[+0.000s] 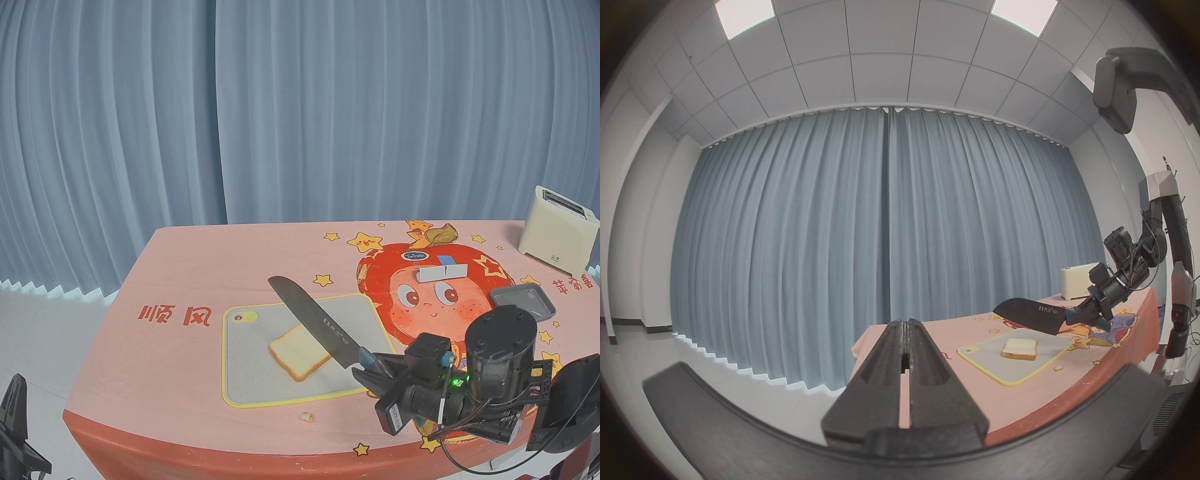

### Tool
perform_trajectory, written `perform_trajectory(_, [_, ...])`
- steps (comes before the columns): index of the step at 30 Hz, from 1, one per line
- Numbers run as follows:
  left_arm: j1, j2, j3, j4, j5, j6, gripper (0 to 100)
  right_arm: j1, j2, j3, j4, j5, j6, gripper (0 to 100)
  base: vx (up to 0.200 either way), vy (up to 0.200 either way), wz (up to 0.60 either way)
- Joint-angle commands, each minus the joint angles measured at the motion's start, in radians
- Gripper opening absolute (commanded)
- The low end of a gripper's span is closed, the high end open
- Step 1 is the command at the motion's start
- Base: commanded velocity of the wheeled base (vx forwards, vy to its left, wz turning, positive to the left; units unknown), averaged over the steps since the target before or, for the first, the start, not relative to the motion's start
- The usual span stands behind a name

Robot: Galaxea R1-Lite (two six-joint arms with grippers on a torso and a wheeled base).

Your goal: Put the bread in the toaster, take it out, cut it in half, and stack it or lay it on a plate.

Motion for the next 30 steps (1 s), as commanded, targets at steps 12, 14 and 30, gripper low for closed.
perform_trajectory(12, [-0.001,0.338,-0.16,-0.026,-0.113,0.132,0,0.0,-0.005,0.005,0.0,-0.001,0.0,0,0.0,0.0,0.0])
perform_trajectory(14, [-0.001,0.367,-0.176,-0.016,-0.124,0.154,0,0.006,-0.006,0.013,-0.002,-0.001,0.0,0,0.0,0.0,0.0])
perform_trajectory(30, [-0.006,0.545,-0.309,-0.01,-0.26,0.146,0,-0.01,-0.014,-0.009,0.001,-0.001,-0.005,0,0.0,0.0,0.0])
